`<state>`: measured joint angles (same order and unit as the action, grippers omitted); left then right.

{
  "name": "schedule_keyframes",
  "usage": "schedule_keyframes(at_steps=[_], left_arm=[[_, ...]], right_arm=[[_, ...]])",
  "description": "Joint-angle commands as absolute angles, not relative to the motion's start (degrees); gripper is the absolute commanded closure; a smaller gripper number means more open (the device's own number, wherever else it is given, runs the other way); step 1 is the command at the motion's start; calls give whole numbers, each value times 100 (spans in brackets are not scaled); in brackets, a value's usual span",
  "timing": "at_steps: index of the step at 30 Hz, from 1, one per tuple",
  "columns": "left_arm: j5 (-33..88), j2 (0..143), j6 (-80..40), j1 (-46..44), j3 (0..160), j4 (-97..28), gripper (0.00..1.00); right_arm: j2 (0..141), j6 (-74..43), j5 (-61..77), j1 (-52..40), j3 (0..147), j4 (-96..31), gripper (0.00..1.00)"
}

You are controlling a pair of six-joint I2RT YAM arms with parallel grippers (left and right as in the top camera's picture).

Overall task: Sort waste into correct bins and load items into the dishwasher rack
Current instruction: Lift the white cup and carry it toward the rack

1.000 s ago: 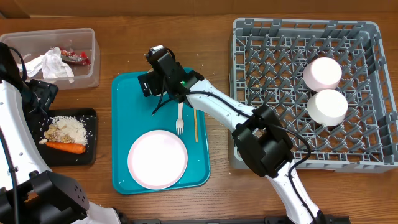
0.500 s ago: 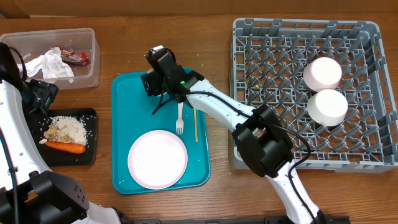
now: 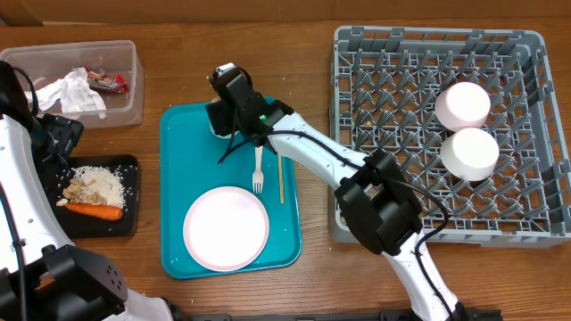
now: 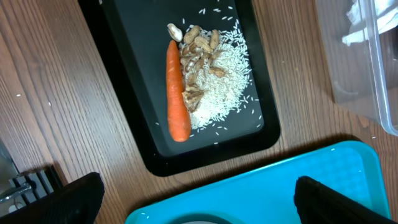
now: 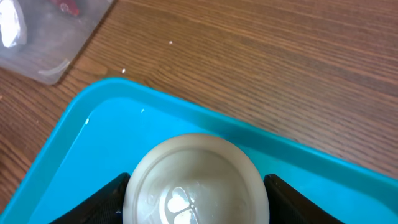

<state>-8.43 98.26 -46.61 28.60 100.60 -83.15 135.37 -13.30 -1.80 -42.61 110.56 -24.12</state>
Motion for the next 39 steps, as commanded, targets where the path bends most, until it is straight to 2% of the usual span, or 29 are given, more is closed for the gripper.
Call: schedule_keyframes(at_steps=[1, 9, 13, 18, 27, 34, 39], left_arm=[[-943, 9835, -4759, 2847, 10097, -8331, 0], [-941, 9841, -4762, 2847, 10097, -8331, 0], [-943, 9841, -4762, 2845, 10097, -8331, 0], [-941, 9848, -4762, 2847, 10097, -8329, 0], [-941, 9848, -4759, 2847, 10097, -8331, 0], [-941, 9848, -4759, 2847, 10097, -8331, 0], [-943, 9848, -4759, 2847, 10097, -8331, 0]], right_arm=[[12888, -1367, -143, -4121, 11074, -2591, 51], [11775, -1365, -143, -3468, 11074, -3135, 52], [11347, -1343, -357, -2764, 11074, -3605, 52], [11227, -1341, -794, -1831, 11074, -4115, 52], [11463, -1343, -792, -438, 11065, -4797, 51], [11889, -1343, -744, -148, 11061, -4912, 51], [12060, -1345, -746, -154, 11061, -4952, 46]])
